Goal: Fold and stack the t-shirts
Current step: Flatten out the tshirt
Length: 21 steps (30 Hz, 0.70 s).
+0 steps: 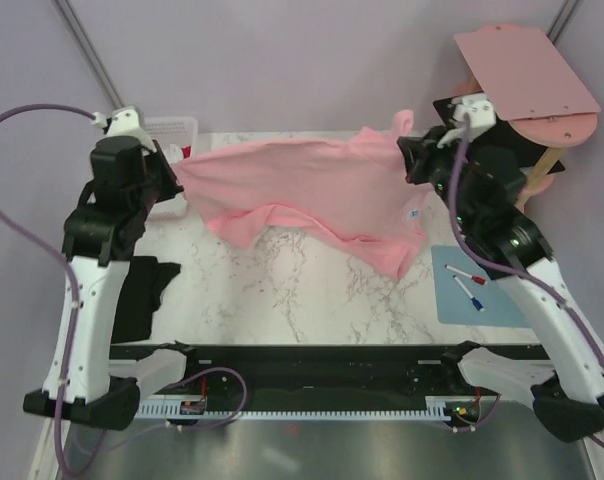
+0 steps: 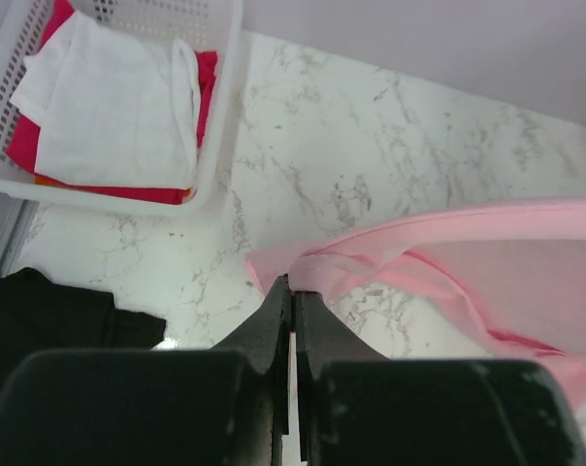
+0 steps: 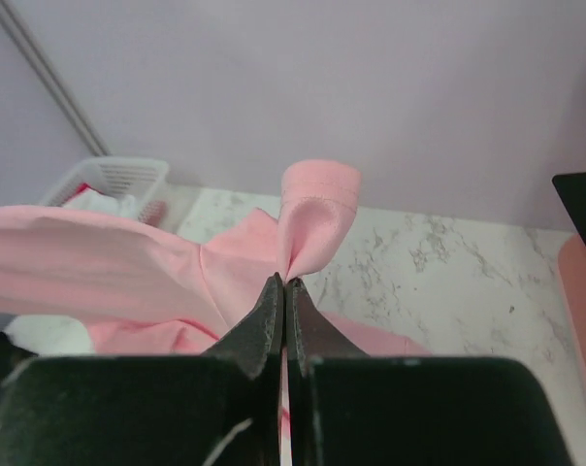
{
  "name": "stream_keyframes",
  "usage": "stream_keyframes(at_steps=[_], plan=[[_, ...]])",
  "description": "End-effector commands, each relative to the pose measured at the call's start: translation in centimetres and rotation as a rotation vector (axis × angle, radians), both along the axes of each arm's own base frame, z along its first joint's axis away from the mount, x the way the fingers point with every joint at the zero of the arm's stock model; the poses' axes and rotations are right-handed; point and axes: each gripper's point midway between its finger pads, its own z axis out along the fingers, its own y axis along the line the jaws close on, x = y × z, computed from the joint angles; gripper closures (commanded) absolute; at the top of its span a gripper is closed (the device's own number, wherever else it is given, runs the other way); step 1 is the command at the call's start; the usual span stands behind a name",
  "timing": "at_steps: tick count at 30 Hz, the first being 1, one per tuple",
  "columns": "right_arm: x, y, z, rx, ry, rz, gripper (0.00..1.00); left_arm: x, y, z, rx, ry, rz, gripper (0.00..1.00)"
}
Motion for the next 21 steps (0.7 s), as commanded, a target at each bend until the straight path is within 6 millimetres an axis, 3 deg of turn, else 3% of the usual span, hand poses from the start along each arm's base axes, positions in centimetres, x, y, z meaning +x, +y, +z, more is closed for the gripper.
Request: stream_keyframes(at_steps=[1,3,6,11,13,15,19,21], plan=[[-6.8,-2.6,2.9,0.085,-0.095,0.042,1.0,-6.8,-0.9,4.8,-0.016,-0.16,-0.144,0.98],[-10.8,-4.2,4.7,0.125,-0.163,0.072,1.0,-10.3,-0.9,7.1,-0.04,-0.257,-0.178,0.98],[-15.1,-6.2,6.5,0.169,-0.229,0.091,1.0,-14.5,-1.2,9.4,-0.072,-0.347,-0.229,0.98],[-19.8,-8.4,10.6,0.225,-0.325,0.115,1.0,-19.5,-1.4,13.3,-0.106,-0.45,-0.284,0.98],[-20.3,-8.5,11.5,0.221,-0.338,0.119,1.0,-20.3,-1.2,14.8,-0.11,-0.485,-0.282,0.98],[-19.4,-8.5,11.5,0.213,-0.324,0.092,1.0,-20.0,-1.0,14.7,-0.104,-0.468,-0.268,0.98],[-15.1,-7.6,9.6,0.181,-0.243,0.031,1.0,-15.5,-0.3,12.5,-0.067,-0.352,-0.188,0.98],[-11.9,-6.5,7.9,0.163,-0.188,0.002,1.0,-12.2,-0.6,11.2,-0.052,-0.289,-0.172,0.98]])
